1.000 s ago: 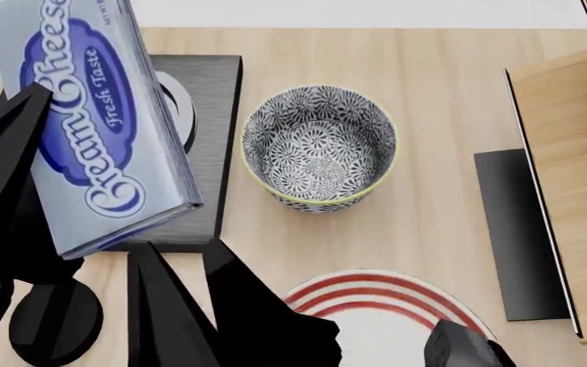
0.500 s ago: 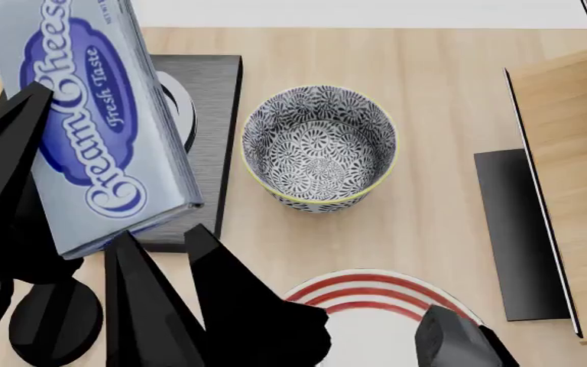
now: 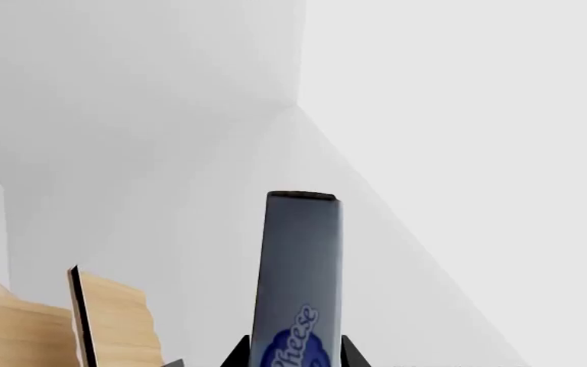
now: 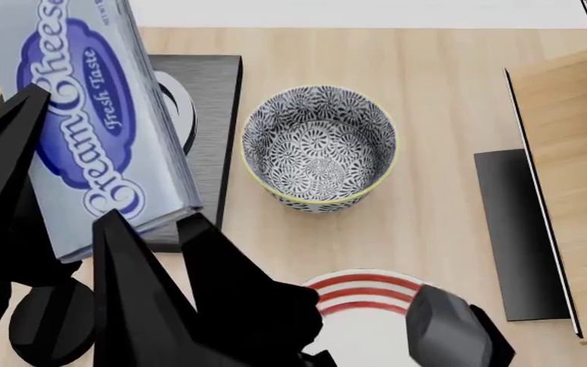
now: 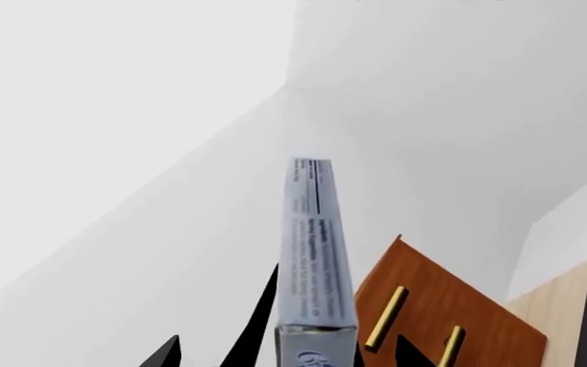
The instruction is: Pick up the cream cheese and put it in the bowl.
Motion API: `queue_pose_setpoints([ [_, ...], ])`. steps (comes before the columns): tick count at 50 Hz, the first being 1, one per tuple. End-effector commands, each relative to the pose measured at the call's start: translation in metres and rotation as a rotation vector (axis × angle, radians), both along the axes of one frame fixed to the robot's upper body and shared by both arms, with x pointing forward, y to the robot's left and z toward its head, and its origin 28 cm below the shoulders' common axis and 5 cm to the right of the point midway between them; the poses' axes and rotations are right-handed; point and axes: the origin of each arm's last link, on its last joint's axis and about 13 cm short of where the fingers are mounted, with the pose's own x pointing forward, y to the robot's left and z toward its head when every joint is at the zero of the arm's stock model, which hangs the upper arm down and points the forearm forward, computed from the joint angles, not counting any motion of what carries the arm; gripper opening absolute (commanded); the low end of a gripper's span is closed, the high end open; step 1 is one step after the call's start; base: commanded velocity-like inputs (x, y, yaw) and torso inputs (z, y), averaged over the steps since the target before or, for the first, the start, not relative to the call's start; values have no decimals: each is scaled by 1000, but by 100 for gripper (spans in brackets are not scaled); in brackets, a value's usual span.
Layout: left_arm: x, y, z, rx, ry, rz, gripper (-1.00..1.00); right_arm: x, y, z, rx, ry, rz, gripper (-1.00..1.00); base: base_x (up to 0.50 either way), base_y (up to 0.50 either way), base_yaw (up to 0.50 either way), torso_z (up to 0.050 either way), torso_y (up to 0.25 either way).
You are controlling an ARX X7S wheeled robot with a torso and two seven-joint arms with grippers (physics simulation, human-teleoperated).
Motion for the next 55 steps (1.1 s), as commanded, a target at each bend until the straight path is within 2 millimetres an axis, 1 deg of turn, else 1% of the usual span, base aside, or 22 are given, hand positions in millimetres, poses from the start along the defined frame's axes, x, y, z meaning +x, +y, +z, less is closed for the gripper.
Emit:
queue_pose_setpoints([
  [1,-1,0,2,-11,-11,-10,-100,5,2,1,5,-4,0,100,0,0,0,0,0],
  [21,-2,0,2,-1,-20,-9,-100,9,7,5,-6,-16,4,100,0,0,0,0,1],
  [42,-3,0,2,-3,-25,-9,-100,11,6,8,0,-30,-8,100,0,0,0,0,0],
  [43,-3,0,2,-3,-25,-10,-100,11,6,8,0,-30,-9,-100,0,0,0,0,0],
  [55,-3,-1,1,8,-21,-6,-100,9,6,9,4,-38,-8,-100,0,0,0,0,0],
])
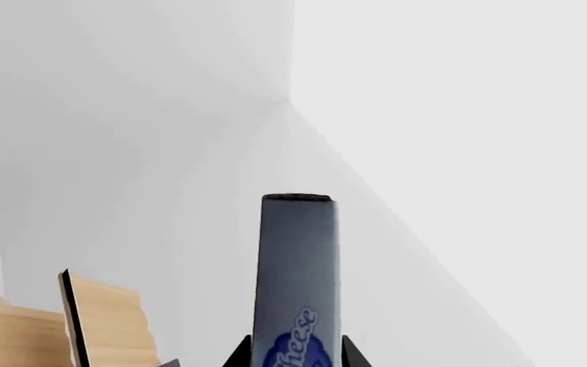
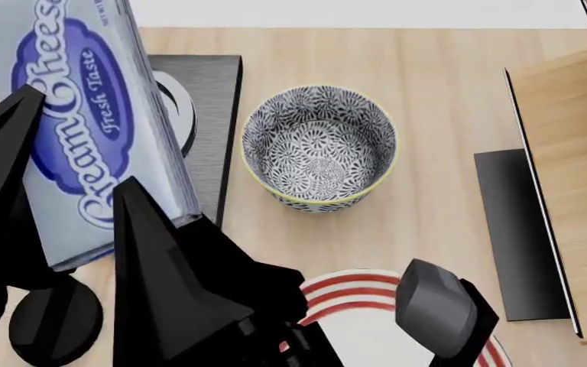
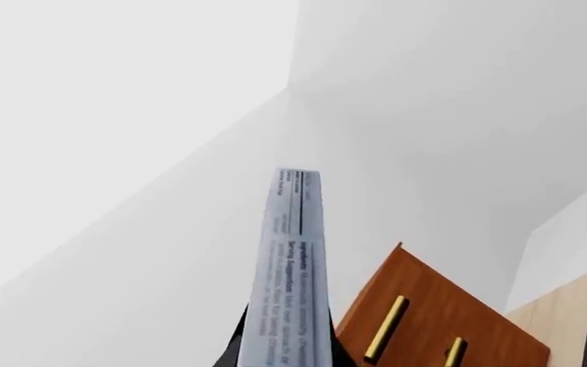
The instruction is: Pick up the cream cheese and put it in the bowl.
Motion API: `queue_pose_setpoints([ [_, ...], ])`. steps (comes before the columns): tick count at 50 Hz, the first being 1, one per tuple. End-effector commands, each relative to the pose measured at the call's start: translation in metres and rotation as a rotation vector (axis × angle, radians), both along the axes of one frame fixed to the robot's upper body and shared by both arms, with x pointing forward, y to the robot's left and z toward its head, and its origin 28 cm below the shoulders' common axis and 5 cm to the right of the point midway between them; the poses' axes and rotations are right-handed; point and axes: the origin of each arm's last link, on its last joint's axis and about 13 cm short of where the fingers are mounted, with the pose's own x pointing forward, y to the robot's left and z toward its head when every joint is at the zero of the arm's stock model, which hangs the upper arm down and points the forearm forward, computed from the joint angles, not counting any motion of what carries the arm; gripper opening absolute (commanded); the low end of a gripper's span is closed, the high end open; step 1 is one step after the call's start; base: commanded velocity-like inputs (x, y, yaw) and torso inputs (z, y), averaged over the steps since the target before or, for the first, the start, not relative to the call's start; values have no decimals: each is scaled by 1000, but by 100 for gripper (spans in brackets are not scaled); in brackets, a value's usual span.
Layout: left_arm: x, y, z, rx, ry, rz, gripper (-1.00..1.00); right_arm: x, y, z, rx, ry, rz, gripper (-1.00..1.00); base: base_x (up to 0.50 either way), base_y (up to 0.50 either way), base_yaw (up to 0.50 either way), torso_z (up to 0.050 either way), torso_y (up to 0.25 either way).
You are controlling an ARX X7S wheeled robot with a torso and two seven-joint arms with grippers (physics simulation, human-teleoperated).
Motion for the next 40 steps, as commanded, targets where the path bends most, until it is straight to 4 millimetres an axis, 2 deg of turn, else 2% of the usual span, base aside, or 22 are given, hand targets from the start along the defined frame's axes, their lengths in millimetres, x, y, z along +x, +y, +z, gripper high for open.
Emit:
queue_pose_setpoints([
  [1,0,0,0,0,10,-15,-100,-2,0,2,4,-28,0,-100,0,0,0,0,0],
  [4,1,0,0,-1,19,-17,-100,-2,-1,2,6,-28,0,-100,0,0,0,0,0],
  [5,2,0,-1,-2,23,-18,100,-2,-1,2,6,-30,0,-100,0,0,0,0,0],
  [26,7,1,-5,9,63,33,100,-8,-11,8,27,-60,-59,-100,0,0,0,0,0],
  [40,12,2,-5,53,72,227,100,-11,-22,16,37,-94,-145,-100,0,0,0,1,1],
])
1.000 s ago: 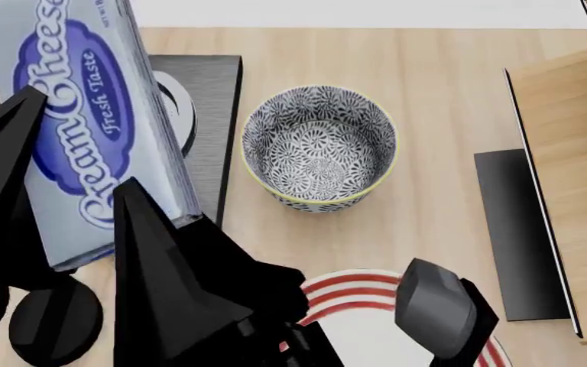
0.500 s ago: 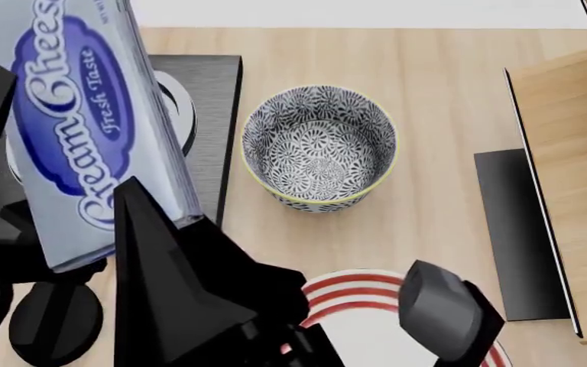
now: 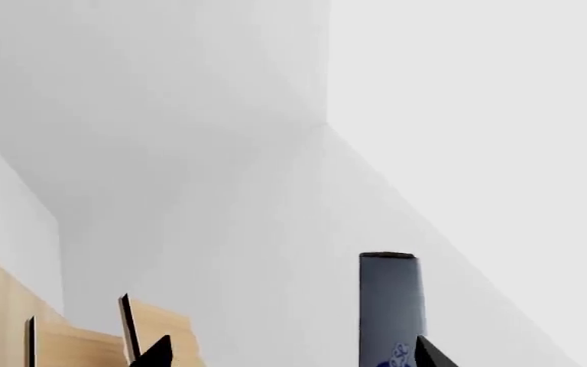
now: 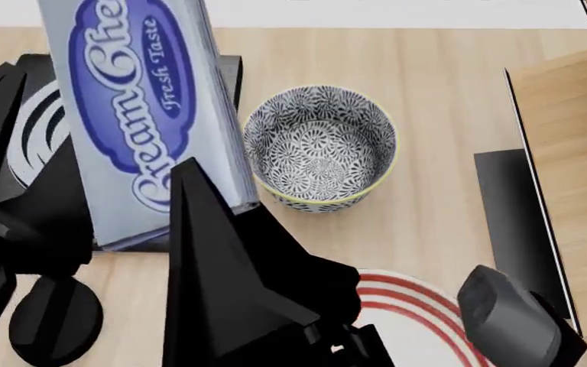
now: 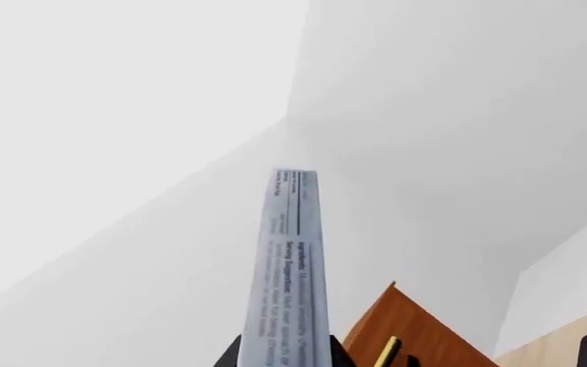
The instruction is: Pick up the cream cheese and put it in the bowl.
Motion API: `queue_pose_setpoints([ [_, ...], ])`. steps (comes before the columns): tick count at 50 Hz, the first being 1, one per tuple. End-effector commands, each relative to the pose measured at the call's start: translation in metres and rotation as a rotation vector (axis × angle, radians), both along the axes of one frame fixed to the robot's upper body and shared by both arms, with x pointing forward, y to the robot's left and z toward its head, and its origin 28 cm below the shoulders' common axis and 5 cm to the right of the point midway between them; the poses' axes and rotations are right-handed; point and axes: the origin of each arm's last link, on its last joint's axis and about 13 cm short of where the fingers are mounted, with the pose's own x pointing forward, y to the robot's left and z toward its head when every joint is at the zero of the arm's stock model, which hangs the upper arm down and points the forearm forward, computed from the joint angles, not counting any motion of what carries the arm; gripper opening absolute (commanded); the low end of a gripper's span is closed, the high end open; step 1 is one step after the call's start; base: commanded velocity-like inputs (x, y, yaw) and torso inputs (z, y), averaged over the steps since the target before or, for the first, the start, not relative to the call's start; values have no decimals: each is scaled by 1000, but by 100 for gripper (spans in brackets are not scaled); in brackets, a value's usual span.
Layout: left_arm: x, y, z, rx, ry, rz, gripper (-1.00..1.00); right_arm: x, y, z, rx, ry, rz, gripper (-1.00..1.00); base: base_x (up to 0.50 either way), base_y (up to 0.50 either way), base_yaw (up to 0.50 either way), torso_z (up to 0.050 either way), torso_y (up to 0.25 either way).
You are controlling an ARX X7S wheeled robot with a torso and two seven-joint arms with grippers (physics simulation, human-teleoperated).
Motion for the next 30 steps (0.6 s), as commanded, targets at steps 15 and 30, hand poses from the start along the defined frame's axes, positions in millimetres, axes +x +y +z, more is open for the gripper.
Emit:
queue_pose_setpoints([
  [15,16,6,-3,131,69,479,100,-7,-14,9,0,-105,-145,-100,0,0,0,0,0],
  [30,19,-4,-13,501,-60,817,100,-8,-18,12,-67,-101,-257,-100,0,0,0,0,1],
])
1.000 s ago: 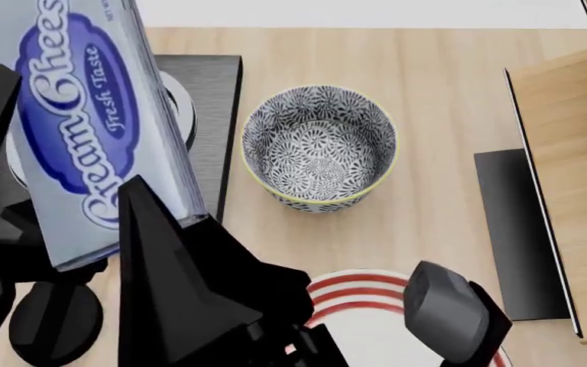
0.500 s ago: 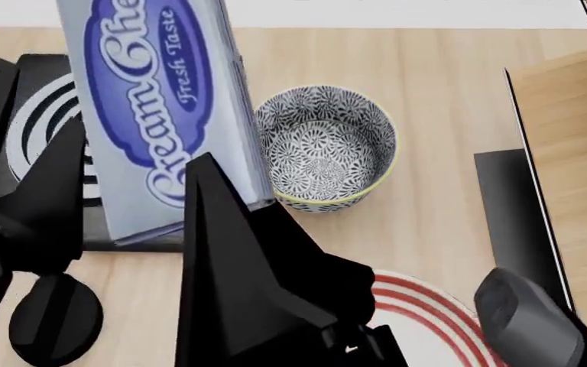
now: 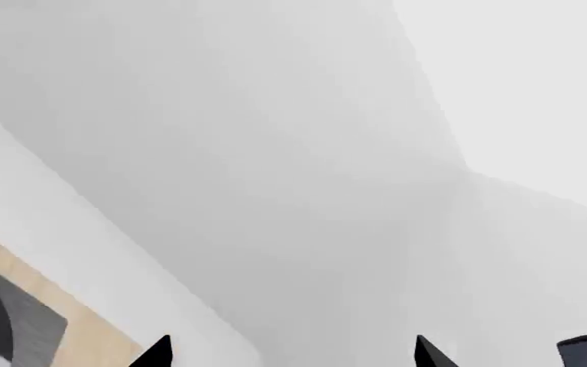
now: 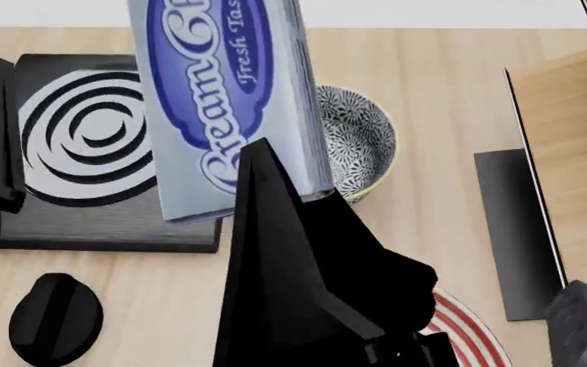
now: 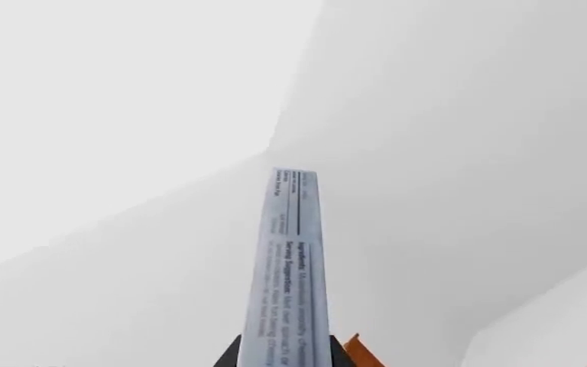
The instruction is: Pick up the cream cheese and put it in the bowl.
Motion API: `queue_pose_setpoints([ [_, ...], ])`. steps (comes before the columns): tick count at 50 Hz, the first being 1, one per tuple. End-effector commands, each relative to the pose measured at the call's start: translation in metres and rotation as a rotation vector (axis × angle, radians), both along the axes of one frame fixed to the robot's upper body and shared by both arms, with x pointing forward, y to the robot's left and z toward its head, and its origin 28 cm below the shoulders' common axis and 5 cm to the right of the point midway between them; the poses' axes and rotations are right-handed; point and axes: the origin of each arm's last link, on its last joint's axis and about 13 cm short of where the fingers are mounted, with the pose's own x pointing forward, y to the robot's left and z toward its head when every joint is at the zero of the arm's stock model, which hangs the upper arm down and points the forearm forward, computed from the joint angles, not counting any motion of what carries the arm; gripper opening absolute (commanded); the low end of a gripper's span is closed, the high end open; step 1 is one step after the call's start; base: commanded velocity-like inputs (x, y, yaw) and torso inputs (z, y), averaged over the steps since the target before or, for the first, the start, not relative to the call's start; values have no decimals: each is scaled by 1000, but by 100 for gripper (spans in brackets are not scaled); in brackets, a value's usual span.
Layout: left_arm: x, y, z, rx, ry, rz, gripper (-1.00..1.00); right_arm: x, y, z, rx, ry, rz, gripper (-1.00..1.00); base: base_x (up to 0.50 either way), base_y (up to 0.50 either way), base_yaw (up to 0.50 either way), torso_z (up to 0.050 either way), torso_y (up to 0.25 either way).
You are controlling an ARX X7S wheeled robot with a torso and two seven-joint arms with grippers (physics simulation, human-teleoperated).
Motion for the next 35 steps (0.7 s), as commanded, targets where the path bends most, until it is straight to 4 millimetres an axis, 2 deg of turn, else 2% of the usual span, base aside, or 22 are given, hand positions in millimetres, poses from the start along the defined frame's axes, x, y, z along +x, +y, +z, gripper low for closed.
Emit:
queue_pose_setpoints([
  [1,5,-5,-10,286,-37,287,100,-1,-5,4,-41,-23,-95,-100,0,0,0,0,0],
  [10,8,-14,-22,535,-86,480,100,2,-6,4,-140,-22,-213,-100,0,0,0,0,0],
  [12,13,-13,-25,587,-69,527,100,2,-7,4,-123,-5,-183,-100,0,0,0,0,5],
  [18,23,-11,-37,735,-48,668,100,3,-11,4,-197,-11,-273,-100,0,0,0,0,0],
  [20,25,-12,-40,753,-23,667,100,3,-11,6,-215,-8,-297,-100,0,0,0,5,0],
  [21,26,-12,-42,797,-44,734,100,3,-12,6,-217,-2,-289,-100,0,0,0,0,0],
  [27,31,-12,-51,863,21,729,100,1,-14,8,-268,-20,-345,-100,0,0,0,0,0],
  [29,32,-11,-55,875,38,780,100,1,-15,8,-284,-15,-361,-100,0,0,0,0,0],
  [30,32,-11,-56,864,63,732,100,1,-15,9,-298,-20,-374,-100,0,0,0,0,0],
  [35,35,-12,-61,887,97,712,100,0,-15,8,-339,-30,-404,-100,0,0,0,0,2],
])
